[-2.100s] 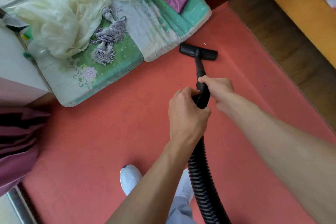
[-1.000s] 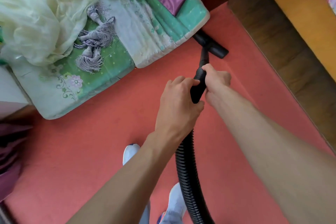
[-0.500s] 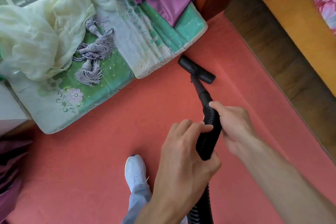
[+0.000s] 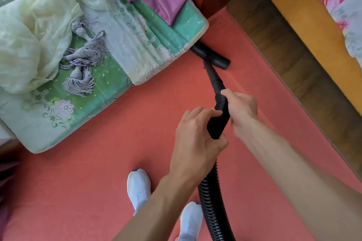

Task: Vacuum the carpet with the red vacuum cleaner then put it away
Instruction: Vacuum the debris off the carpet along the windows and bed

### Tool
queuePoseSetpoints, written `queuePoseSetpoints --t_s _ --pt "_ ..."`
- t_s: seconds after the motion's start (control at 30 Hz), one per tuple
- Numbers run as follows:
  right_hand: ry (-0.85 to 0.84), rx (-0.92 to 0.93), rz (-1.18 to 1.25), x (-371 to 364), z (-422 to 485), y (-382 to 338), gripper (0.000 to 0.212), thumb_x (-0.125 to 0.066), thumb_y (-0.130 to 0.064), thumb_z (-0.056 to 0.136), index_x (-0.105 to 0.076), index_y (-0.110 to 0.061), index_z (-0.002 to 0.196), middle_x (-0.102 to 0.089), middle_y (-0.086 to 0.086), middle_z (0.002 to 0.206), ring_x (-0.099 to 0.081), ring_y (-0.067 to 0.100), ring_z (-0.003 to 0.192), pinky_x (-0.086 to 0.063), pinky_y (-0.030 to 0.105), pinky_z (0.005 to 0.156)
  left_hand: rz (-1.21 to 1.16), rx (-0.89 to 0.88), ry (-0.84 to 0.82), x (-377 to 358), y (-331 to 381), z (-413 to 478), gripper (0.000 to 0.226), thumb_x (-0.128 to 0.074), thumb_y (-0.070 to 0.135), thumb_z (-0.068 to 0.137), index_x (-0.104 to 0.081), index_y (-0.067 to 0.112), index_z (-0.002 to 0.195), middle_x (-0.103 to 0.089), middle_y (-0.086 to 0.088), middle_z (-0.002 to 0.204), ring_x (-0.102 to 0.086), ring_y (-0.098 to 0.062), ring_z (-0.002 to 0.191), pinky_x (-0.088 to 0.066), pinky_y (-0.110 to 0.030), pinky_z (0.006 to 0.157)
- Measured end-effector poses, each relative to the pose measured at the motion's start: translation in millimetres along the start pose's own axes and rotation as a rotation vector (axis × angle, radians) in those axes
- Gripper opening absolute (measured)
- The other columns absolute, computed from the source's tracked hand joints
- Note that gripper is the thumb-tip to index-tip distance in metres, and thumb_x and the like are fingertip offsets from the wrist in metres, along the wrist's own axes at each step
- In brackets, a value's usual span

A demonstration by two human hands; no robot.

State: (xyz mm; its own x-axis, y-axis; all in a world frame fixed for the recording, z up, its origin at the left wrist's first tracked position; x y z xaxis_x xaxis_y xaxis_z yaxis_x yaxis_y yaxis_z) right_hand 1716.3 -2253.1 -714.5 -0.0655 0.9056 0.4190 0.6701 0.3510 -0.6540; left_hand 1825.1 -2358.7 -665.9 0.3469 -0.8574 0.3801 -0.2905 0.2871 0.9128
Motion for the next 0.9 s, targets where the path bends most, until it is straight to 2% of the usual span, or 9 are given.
queuePoseSetpoints --t_s 0.1,0.2,0.37,0.47,0.57,0.7,0.8,0.9 --pt "-0.008 -0.007 0.028 17.3 -3.4 -16.2 0.015 -0.066 -0.016 0.073 -0.066 -0.003 0.066 -0.056 0.011 0.071 -0.051 0.023 0.065 -0.041 0.036 0.064 -0.019 -0.069 0.01 1.1 23.0 -0.8 0.047 -0.075 0.008 0.065 -0.074 0.021 0.11 -0.065 0.014 0.093 -0.056 -0.017 0.081 -0.049 -0.03 0.073" --pt "-0.028 -0.014 0.006 30.0 0.8 -32.0 0.03 -0.066 -0.02 0.073 -0.065 0.009 0.078 -0.057 0.012 0.071 -0.051 0.023 0.066 -0.039 0.035 0.064 -0.001 -0.11 0.028 -0.4 44.0 6.3 0.047 -0.076 0.008 0.064 -0.074 0.021 0.109 -0.065 0.015 0.093 -0.055 -0.017 0.081 -0.046 -0.028 0.074" --pt "0.011 -0.007 -0.011 28.1 41.6 -49.8 0.026 -0.068 -0.02 0.077 -0.069 0.006 0.078 -0.053 0.009 0.068 -0.046 0.02 0.063 -0.035 0.031 0.059 0.04 -0.084 0.046 -24.6 48.4 40.0 0.047 -0.075 0.008 0.066 -0.074 0.02 0.112 -0.066 0.013 0.095 -0.056 -0.015 0.083 -0.046 -0.027 0.075" --pt "-0.008 0.044 -0.075 18.5 72.6 -55.2 0.029 -0.067 -0.02 0.078 -0.067 0.009 0.08 -0.048 0.006 0.066 -0.042 0.018 0.061 -0.032 0.03 0.056 0.073 -0.057 0.086 -43.3 38.1 60.4 0.048 -0.075 0.009 0.066 -0.074 0.018 0.113 -0.066 0.011 0.093 -0.057 -0.017 0.082 -0.05 -0.032 0.074" --pt "-0.052 0.104 -0.141 11.6 103.2 -70.4 0.029 -0.066 -0.02 0.078 -0.067 0.009 0.079 -0.048 0.006 0.061 -0.041 0.02 0.055 -0.032 0.029 0.053 0.082 -0.031 0.13 -62.7 37.7 80.9 0.048 -0.075 0.011 0.066 -0.073 0.017 0.113 -0.064 0.009 0.088 -0.059 -0.02 0.08 -0.052 -0.038 0.071" --pt "-0.093 0.165 -0.208 8.2 134.7 -91.0 0.029 -0.066 -0.019 0.078 -0.061 0.009 0.069 -0.042 0.004 0.055 -0.037 0.021 0.053 -0.03 0.03 0.051 0.184 -0.049 0.19 -88.1 43.8 106.1 0.041 -0.078 0.009 0.064 -0.073 0.011 0.105 -0.061 0.004 0.082 -0.059 -0.022 0.072 -0.052 -0.039 0.063" --pt "-0.067 0.196 -0.279 15.0 152.9 -94.0 0.027 -0.066 -0.019 0.079 -0.057 0.003 0.065 -0.045 0.004 0.056 -0.042 0.022 0.053 -0.035 0.031 0.051 0.156 -0.001 0.204 -109.4 40.8 116.8 0.035 -0.08 0.007 0.066 -0.073 0.007 0.1 -0.059 0.003 0.078 -0.058 -0.022 0.069 -0.052 -0.04 0.061" --pt "-0.055 0.235 -0.394 26.8 172.4 -96.7 0.027 -0.065 -0.021 0.082 -0.056 0.0 0.068 -0.053 0.008 0.065 -0.05 0.025 0.06 -0.04 0.032 0.055 0.052 0.104 0.211 -132.4 42.4 123.5 0.026 -0.079 0.008 0.066 -0.073 0.009 0.091 -0.06 0.004 0.075 -0.059 -0.02 0.067 -0.05 -0.034 0.062"
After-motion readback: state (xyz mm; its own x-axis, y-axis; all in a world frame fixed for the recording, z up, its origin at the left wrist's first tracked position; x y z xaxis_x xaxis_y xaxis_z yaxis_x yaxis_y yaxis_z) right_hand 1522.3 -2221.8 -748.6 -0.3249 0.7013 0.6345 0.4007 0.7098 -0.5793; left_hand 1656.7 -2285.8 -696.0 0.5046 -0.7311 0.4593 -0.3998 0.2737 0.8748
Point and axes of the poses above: each hand's wrist, its own z-axis towards the middle knuckle, its own x-axis out of the back of the hand, y = z × x, the point moved 5 cm from there along z, towards the middle knuckle
